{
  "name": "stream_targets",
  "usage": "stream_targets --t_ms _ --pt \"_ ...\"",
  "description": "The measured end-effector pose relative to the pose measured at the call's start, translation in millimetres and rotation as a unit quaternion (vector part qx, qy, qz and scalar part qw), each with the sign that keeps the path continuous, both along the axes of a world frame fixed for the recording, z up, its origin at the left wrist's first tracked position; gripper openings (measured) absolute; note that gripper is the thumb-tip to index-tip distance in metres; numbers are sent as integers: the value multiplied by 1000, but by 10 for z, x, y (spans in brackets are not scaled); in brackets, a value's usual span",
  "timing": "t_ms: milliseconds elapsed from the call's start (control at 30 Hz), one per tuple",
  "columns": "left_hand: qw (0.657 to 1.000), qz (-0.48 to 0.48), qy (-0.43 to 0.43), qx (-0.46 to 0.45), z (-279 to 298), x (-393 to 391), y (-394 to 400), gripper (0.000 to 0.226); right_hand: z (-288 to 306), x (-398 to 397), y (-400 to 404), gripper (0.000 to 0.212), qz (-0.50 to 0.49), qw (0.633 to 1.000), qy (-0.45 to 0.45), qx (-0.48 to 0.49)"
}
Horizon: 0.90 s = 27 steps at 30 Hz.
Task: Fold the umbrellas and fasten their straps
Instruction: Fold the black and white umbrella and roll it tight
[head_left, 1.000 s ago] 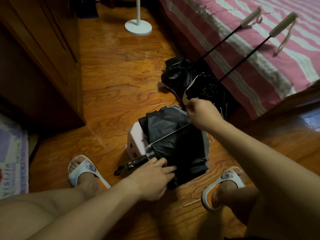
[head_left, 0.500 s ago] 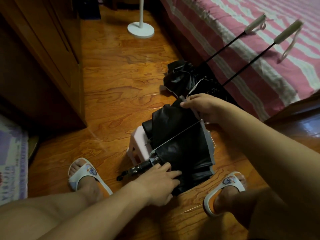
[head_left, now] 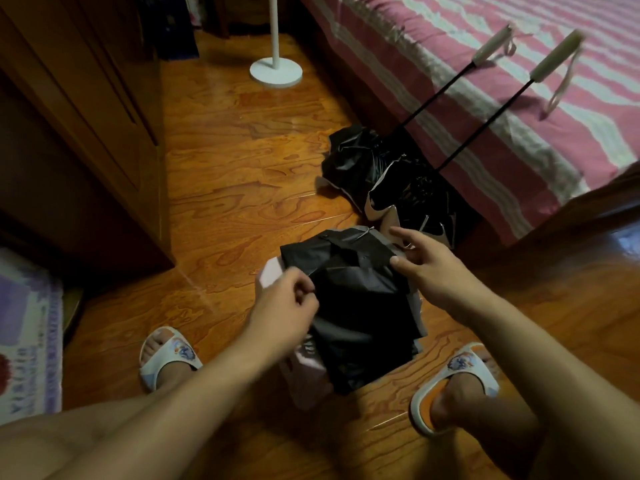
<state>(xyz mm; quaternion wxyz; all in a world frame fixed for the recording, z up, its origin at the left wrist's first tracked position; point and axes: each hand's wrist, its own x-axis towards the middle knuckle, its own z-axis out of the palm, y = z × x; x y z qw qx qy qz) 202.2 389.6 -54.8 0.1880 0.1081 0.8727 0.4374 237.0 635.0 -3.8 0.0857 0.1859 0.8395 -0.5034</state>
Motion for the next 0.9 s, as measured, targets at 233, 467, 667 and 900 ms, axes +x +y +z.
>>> stream_targets --t_ms 233,467,667,900 --pt "989 39 -84 116 92 -171 111 36 -63 -2 111 25 35 999 28 -28" --pt "995 58 31 73 57 -268 99 3 10 -47 97 19 49 996 64 -35" --pt "957 -40 286 19 6 -118 26 4 -14 -71 110 22 70 988 115 78" --pt "934 -134 331 13 -110 67 2 6 -4 143 294 24 191 935 198 225"
